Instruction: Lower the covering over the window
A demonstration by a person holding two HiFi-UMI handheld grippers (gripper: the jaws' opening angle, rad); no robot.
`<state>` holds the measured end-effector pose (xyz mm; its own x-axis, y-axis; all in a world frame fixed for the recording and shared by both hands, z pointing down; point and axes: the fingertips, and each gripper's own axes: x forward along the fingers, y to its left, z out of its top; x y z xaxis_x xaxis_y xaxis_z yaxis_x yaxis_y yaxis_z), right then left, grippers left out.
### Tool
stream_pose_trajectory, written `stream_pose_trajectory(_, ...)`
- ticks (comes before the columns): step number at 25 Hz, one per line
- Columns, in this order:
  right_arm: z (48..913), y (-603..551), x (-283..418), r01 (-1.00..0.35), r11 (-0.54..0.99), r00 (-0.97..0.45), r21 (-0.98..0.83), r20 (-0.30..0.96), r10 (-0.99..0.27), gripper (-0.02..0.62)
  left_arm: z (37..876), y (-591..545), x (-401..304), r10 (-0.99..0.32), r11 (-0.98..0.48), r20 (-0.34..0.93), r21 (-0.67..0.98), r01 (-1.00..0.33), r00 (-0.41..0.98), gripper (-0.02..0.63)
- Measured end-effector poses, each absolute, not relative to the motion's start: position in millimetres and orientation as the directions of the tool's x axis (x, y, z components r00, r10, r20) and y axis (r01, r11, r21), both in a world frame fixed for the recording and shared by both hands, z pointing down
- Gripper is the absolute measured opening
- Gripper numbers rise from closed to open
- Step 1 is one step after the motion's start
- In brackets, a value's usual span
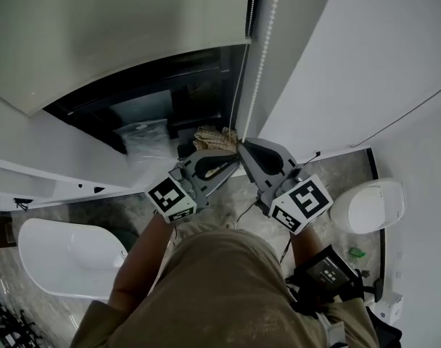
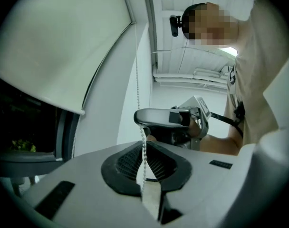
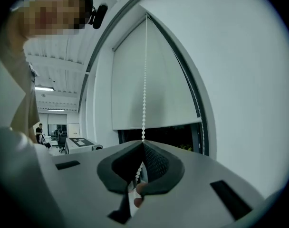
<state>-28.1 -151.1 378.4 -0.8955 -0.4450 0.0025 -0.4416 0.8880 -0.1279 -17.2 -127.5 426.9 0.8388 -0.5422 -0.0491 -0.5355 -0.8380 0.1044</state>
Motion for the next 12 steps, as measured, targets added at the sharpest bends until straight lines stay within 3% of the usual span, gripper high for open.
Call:
stream_pose_trajectory(1,380.3,-153.2,-27.1,-0.445,0.886,-0.894,-0.131,0.008,-0.448,0.008,429.7,-124.9,-18.8,-0.521,-0.85,-0.055,0.128,-0.511,0.852,0.032)
stream_pose_trajectory(4,397.0,-158.2,-27.3,-0.443,0.884,-0.896,-0.15,0.056,-0.44,0.008,421.4,-127.7,-32.7,-0.511,-0.854,-0.13,0.188,-0.485,0.85,0.14)
stream_pose_trajectory(7,428.7,-157.9,-34.5,-0.432,0.887,-0.9,-0.16,0.136,-0.414,0.008,386.2,-142.9,-46.3,-0.557,-0.831,-0.201,0.147,-0.537,0.806,0.141)
stream_pose_trajectory(12,442.6,-151.1,-37.9,-0.406,0.895,-0.911,-0.185,0.152,-0.383,0.008,359.9,-162.4,-31.4,-0.572,-0.818,-0.162,0.034,-0.575,0.804,0.136)
